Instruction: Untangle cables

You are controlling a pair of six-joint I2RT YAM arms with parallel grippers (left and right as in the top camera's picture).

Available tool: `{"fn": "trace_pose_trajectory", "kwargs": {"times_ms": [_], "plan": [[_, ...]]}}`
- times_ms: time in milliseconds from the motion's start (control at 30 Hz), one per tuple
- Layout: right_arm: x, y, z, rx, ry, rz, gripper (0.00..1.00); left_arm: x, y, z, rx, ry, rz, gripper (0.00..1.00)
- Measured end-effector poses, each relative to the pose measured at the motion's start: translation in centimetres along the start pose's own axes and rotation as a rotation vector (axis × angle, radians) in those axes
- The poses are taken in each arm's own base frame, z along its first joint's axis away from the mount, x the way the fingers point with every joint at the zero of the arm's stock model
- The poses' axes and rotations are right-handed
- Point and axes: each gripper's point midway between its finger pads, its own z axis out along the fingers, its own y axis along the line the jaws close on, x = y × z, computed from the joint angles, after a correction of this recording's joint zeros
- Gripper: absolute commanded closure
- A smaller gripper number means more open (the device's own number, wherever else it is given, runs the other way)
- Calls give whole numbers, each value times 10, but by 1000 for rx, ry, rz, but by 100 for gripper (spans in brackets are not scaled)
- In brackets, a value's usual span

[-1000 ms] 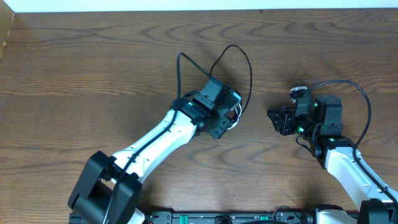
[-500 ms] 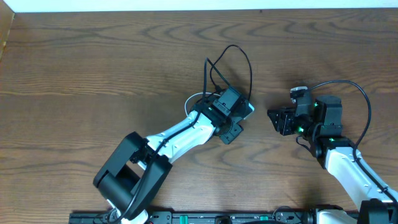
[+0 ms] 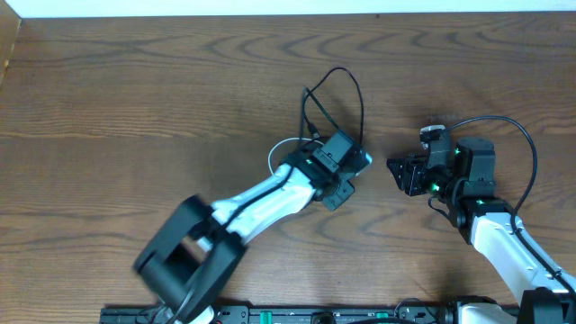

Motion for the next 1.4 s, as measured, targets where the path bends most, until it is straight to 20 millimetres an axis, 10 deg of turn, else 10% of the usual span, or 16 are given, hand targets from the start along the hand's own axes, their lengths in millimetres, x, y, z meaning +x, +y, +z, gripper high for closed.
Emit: {"fn": "trace_pose_trajectory", "kwargs": {"times_ms": [200, 533, 733, 1000, 1400], "plan": [[0, 3, 0, -20, 2, 0, 51, -66, -10, -98, 112, -311, -93, 92], [2, 36, -1, -184, 16, -36, 49, -108, -52, -135, 431, -484, -147, 92], [16, 9, 2, -29, 63, -3, 53, -137, -66, -171, 624, -616, -171, 92], [59, -93, -35, 617, 176, 177, 57, -130, 33, -199, 680, -676, -391, 92], [70, -134, -71, 880, 100, 431, 89, -49, 164, -190, 489, -592, -832, 91]]}}
